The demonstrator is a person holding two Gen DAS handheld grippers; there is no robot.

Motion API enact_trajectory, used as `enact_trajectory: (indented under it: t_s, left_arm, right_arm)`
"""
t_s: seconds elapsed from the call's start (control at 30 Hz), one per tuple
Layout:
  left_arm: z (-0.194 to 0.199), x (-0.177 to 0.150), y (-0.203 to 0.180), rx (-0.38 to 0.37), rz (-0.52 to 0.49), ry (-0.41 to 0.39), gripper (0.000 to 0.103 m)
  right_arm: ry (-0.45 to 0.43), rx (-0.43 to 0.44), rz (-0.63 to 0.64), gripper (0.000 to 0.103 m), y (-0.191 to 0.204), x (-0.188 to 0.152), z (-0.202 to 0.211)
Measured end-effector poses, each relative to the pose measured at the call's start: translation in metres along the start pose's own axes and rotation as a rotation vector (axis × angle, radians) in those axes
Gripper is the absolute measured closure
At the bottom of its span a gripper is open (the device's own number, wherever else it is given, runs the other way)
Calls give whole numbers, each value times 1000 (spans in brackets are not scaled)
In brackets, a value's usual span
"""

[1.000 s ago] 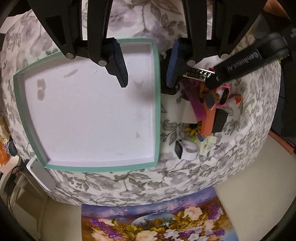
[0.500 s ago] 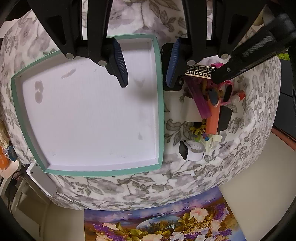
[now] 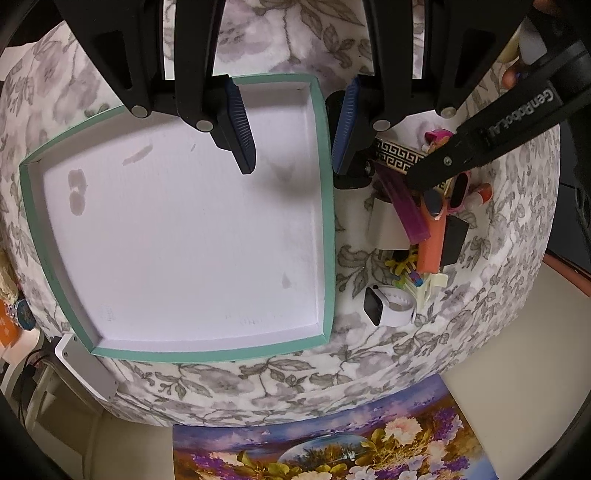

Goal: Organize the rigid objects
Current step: 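Lift the black toy car with the right tool while the left tool grasps the gold harmonica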

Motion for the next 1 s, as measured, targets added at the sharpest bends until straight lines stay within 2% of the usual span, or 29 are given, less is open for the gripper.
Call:
enact_trajectory:
  t_s: [0.17,0.23,0.3,0.53,0.77,1.0]
  left_arm:
    - [-12,3,3,13,-4,-1,69]
    - [-19,3,5,22,-4,8,72]
    - [-23,2,7,31,2,15,79]
    - [-26,0,7,41,-2,10,81]
    - [-12,0,15,68,60,18,86]
    - [13,1,25,109,72,-7,86]
  right_arm:
    - [0,-5,12,58,3,-1,0]
    - [5,-8,13,58,4,-2,-2]
    - [8,-11,15,58,4,-2,-3]
    - [18,0,15,58,6,-4,-4]
    - [9,71,32,58,17,-6,5]
    - [22,120,82,58,36,-11,4]
Point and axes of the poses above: each gripper's, at about its wrist camera, not at the fingertips, and z roughly against the way its jaws point, y to its left, x to its top, the point moved 3 cm from there along -z, roughly the way its jaws point, and after that the axes turned 12 degrees about -x, right-handed, at the moved point
